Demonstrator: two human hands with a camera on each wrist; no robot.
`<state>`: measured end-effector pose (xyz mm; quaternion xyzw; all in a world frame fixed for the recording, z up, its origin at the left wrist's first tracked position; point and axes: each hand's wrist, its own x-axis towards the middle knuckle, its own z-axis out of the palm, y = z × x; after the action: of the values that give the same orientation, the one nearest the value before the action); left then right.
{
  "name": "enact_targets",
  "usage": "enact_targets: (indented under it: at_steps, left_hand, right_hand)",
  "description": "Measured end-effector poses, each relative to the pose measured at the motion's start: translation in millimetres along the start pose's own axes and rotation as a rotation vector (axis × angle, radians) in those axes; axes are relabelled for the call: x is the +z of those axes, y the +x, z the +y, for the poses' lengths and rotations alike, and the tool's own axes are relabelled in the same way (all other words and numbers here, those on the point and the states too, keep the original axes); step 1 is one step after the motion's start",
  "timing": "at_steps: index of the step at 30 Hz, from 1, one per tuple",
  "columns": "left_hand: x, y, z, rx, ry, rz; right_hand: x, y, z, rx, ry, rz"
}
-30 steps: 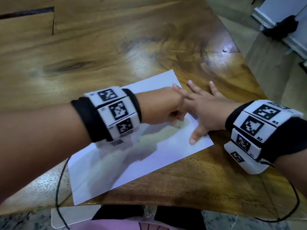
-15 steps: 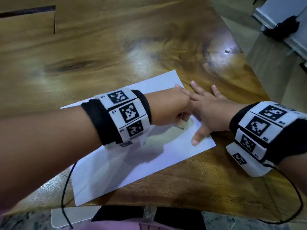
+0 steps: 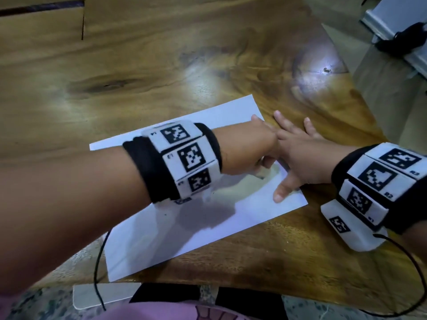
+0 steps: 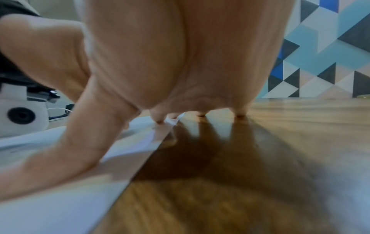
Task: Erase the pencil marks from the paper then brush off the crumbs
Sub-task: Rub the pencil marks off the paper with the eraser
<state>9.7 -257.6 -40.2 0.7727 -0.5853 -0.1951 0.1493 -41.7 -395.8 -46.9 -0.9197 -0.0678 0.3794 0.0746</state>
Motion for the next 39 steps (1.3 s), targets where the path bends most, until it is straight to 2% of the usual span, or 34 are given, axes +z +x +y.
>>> enact_targets:
  at_steps: [1,2,3,5,6,8,9,11,14,17,19,21,25,27,30,32,34,35,37,39]
  left_hand:
    - [2,-7,-3,0.034,-0.017,-0.016]
    - [5,-16,-6,0.017,-0.022,-0.108]
    - [11,-27,-12,-0.030,-0.029,-0.215]
    - [25,-47,-25,-0.182,-0.031,-0.320]
    - [28,-55,-29,-0.150,0.050,-0.364]
    - [28,-57,-35,-0.113,-0.016,-0.436]
    - [23,-58,-33,-0.063,0.039,-0.408]
    - [8,-39,-19,-0.135,-0.051,-0.260]
    - [-2,-18,-9,-0.130,-0.058,-0.127]
    - [8,-36,-11,-0.064,-0.081,-0.182]
    - [10,-58,-18,-0.101,-0.118,-0.308]
    - [10,-67,-20,-0.160,-0.170,-0.354]
    - [8,-31,-8,-0.107,-0.105,-0.190]
    - [8,-22,-5,-0.108,-0.119,-0.173]
    - [20,-41,-9,-0.075,-0.086,-0.268]
    - [33,-58,-21,-0.173,-0.052,-0.369]
    - [37,-64,-26,-0.163,-0.006,-0.403]
    - [34,-62,-27,-0.149,-0.042,-0.391]
    - [17,-41,-16,-0.196,-0.101,-0.272]
    - [1,-28,-4,-0.148,-0.104,-0.168]
  right_hand:
    - [0,0,0,0.004,-0.002,-0.003]
    - [1,1,0,0.009,-0.016,-0.004]
    - [1,1,0,0.015,-0.032,-0.003]
    - [1,2,1,0.025,-0.049,-0.008]
    - [2,2,1,0.026,-0.047,-0.009]
    - [2,2,1,0.027,-0.045,-0.012]
    - [2,2,0,0.026,-0.047,-0.013]
    - [2,1,0,0.025,-0.037,-0.011]
    - [0,-2,-1,0.020,-0.005,-0.009]
    - [0,-1,-2,0.030,-0.023,-0.015]
    - [1,0,-2,0.034,-0.037,-0.015]
    - [1,1,-2,0.037,-0.040,-0.014]
    - [1,1,0,0.019,-0.020,-0.009]
    - [1,0,0,0.013,-0.011,-0.012]
    - [1,1,0,0.019,-0.025,-0.013]
    - [1,1,0,0.022,-0.035,-0.012]
    - [1,1,0,0.026,-0.038,-0.014]
    - [2,2,0,0.029,-0.040,-0.015]
    - [2,1,-1,0.026,-0.032,-0.016]
    - [2,0,-1,0.020,-0.016,-0.013]
